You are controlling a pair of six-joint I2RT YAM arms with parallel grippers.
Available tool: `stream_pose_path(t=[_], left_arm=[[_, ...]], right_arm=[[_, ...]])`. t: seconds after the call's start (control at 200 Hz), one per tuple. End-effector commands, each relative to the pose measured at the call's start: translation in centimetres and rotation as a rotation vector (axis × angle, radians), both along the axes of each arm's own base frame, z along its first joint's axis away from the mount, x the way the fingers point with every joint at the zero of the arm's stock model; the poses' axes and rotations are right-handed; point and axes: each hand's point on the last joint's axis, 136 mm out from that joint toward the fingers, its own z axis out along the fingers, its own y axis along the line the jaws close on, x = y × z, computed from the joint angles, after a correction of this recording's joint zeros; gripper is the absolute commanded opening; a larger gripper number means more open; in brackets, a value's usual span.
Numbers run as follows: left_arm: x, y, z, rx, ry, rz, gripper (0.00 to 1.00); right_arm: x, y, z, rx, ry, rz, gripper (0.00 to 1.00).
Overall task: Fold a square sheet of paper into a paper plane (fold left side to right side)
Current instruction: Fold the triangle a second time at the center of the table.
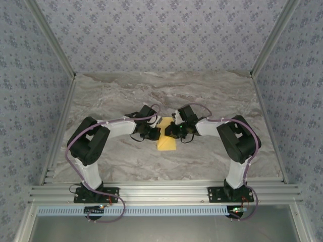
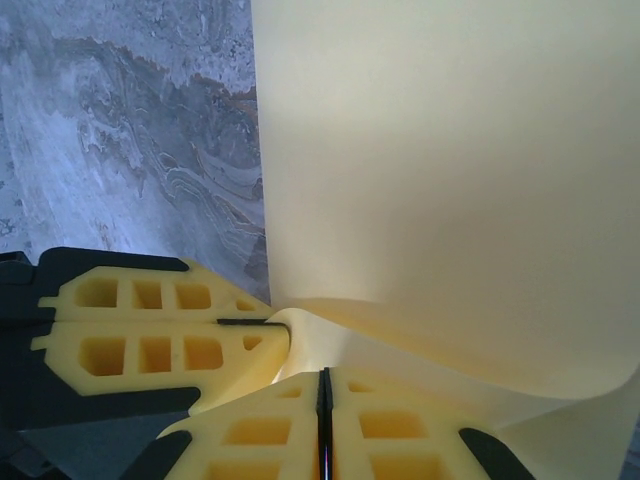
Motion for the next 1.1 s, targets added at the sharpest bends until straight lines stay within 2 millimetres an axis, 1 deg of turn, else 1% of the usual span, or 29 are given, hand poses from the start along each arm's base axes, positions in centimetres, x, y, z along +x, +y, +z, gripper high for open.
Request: stream_pose_path(t=[0.0,0.45,0.525,0.605,0.734,0.894,0.999,1.094], left_arm=[[0.5,1.1,0.1,0.057,-0.028,0.007,0.01],[0.7,0.8,0.6,0.055,-0.034,0.006,0.02],[0.9,0.9,0.9,0.056,-0.038,0.007,0.04],[0.9,0.9,1.2,0.059,-0.043,0.009,0.08],[1.0,1.0,2.2,0.054,-0.058,0.013,0.13],[0.8,1.2,4.2,0.031,-0.077,0.025,0.19],[0.0,0.8,5.8,-0.03,-0.068,0.027,0.21],[-1.7,-0.4,7.2,-0.131,-0.027,0.015,0.22]], right_arm=[[-0.1,-0.3,-0.8,-0.049,0.002,0.016,0.11],[-0.4,-1.7,-2.2,-0.138,0.029,0.004,0.11],[-0.5,-2.0,-2.6,-0.153,0.039,-0.001,0.11],[-0.7,-2.2,-2.9,-0.168,0.028,0.021,0.11],[-0.9,-2.5,-3.4,-0.182,0.043,0.017,0.11],[-0.9,-2.7,-3.5,-0.187,0.044,0.013,0.11],[-0.9,-2.5,-3.3,-0.18,0.04,0.016,0.11],[-0.8,-2.5,-3.2,-0.179,0.038,0.015,0.11]])
